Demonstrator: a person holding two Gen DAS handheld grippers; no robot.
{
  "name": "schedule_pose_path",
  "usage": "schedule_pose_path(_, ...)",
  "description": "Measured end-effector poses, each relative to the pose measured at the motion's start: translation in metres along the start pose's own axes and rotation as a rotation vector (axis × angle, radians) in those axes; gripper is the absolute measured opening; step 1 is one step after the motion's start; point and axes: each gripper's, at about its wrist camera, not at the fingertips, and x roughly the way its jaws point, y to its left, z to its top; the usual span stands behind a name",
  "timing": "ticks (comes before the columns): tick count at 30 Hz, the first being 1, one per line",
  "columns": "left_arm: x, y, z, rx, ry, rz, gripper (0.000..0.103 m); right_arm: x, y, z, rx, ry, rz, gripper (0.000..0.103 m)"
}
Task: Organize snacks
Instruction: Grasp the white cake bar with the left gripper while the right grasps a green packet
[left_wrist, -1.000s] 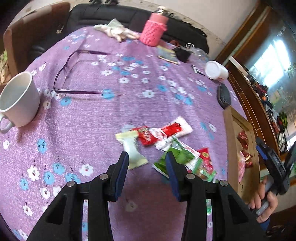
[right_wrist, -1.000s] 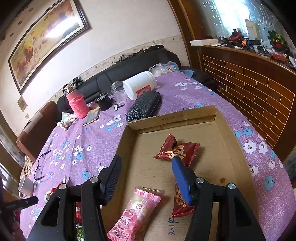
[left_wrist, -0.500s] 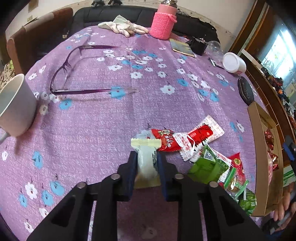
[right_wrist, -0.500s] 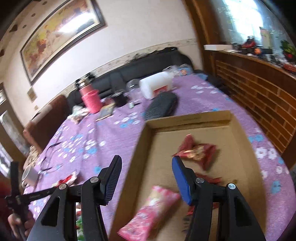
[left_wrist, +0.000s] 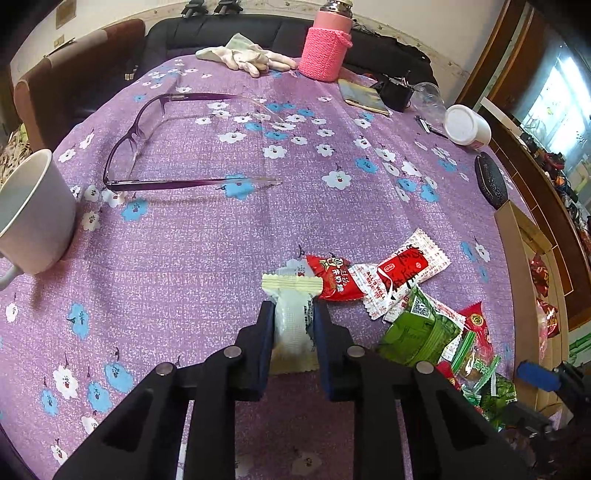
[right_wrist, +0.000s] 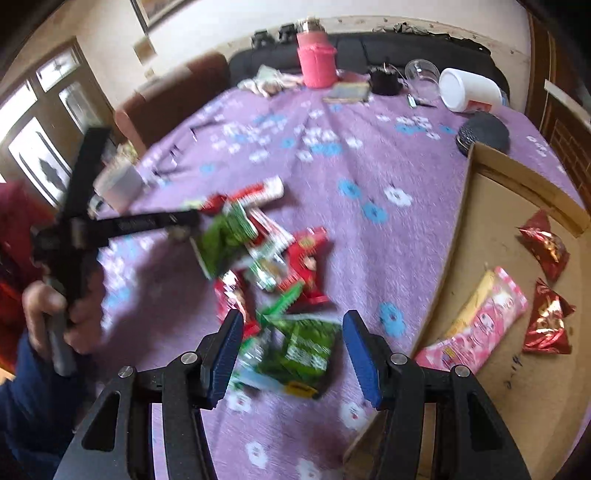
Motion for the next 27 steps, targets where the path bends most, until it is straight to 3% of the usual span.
schedule_pose_path(4, 0.000, -0.001, -0.001, 0.009, -0.005, 0.011, 0.020, 0.014, 0.009, -0.008, -0.059, 0.055, -0.036, 0.032)
schedule_pose_path(8, -0.001, -0.001, -0.002, 0.004, -0.004, 0.006, 0.020, 0.008, 0.021, -0.011, -0.105, 0.023, -0.041, 0.030)
schedule_pose_path(16, -0.009, 0.001, -0.001, -0.019, -0.028, -0.039, 0.020, -0.031, -0.008, -0.002, 0.041, -0.214, 0.076, 0.031)
schedule_pose_path(27, -0.028, -0.011, -0.003, 0.015, -0.102, -0.121, 0.020, -0.030, -0.020, 0.004, 0.126, -0.250, 0.079, 0.031)
